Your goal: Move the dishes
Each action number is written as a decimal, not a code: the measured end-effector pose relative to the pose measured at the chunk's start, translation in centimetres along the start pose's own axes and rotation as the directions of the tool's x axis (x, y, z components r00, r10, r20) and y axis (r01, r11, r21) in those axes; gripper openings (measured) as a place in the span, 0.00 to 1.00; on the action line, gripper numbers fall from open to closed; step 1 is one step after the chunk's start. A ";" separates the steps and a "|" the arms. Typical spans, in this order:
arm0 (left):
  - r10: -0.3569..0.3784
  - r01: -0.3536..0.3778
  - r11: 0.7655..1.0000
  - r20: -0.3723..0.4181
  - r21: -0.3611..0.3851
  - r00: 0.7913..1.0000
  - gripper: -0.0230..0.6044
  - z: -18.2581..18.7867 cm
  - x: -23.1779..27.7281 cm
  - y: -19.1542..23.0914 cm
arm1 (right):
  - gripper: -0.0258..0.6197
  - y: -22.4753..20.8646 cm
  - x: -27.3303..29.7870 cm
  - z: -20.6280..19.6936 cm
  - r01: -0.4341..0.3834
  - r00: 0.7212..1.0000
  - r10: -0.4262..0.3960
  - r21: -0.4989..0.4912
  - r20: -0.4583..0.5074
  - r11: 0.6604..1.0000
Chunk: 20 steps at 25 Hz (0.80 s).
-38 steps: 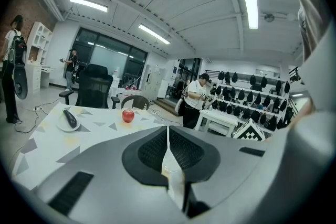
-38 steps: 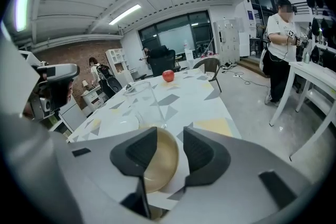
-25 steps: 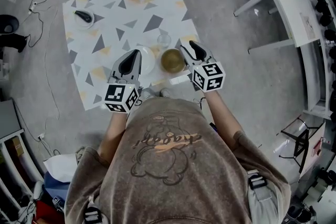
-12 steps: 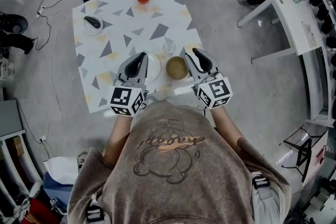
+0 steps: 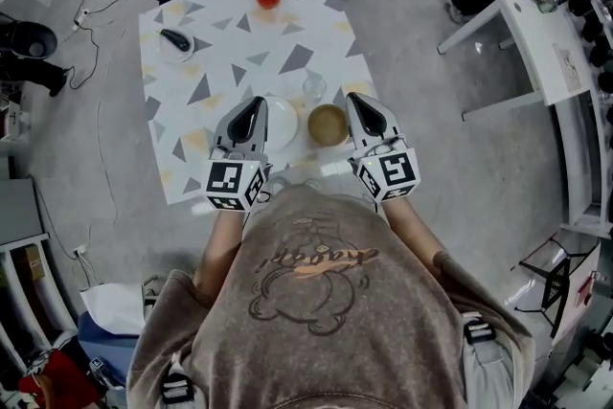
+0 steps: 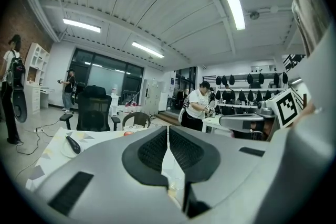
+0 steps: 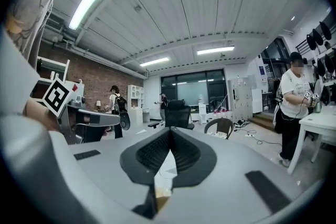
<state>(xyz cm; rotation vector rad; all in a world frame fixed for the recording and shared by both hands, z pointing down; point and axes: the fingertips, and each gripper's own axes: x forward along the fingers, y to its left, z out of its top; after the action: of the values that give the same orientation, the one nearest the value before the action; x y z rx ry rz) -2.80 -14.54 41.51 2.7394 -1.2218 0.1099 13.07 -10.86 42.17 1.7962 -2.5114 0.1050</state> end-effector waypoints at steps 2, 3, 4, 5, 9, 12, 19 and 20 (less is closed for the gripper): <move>0.016 -0.016 1.000 -0.002 0.005 1.000 0.08 -0.4 -0.1 0.4 | 0.05 0.2 0.2 -0.6 -0.003 1.000 0.003 0.010 -0.012 1.000; 0.024 -0.024 1.000 -0.005 0.008 1.000 0.08 -0.7 -0.2 0.6 | 0.05 0.4 0.3 -1.0 -0.006 1.000 0.006 0.012 -0.017 1.000; 0.031 -0.031 0.999 -0.007 0.010 0.999 0.08 -0.9 -0.3 0.8 | 0.05 0.5 0.4 -1.3 -0.009 1.000 0.009 0.012 -0.023 1.000; 0.037 -0.037 0.999 -0.009 0.011 0.999 0.08 -1.2 -0.4 0.9 | 0.05 0.7 0.5 -1.6 -0.011 1.000 0.011 0.012 -0.028 1.000; 0.053 -0.053 0.999 -0.018 0.006 0.998 0.08 -1.9 -0.9 1.3 | 0.05 0.9 0.7 -2.3 -0.015 0.999 0.016 0.011 -0.041 1.000; 0.062 -0.062 0.998 -0.021 -0.003 0.998 0.08 -2.1 -1.1 1.5 | 0.05 0.9 0.8 -2.3 -0.016 0.999 0.016 0.009 -0.045 1.000; 0.067 -0.068 0.998 -0.024 -0.018 0.997 0.08 -2.3 -1.6 1.5 | 0.04 1.2 0.7 -2.3 -0.022 0.999 0.023 0.013 -0.039 1.000; 0.068 -0.069 0.997 -0.024 -0.022 0.997 0.08 -2.3 -1.7 1.5 | 0.04 1.3 0.7 -2.3 -0.026 0.999 0.026 0.012 -0.040 1.000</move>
<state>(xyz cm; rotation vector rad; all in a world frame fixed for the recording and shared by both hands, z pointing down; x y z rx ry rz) -5.09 -13.95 43.69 2.6704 -1.3031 0.1338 11.60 -10.91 44.44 1.7481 -2.5120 0.1554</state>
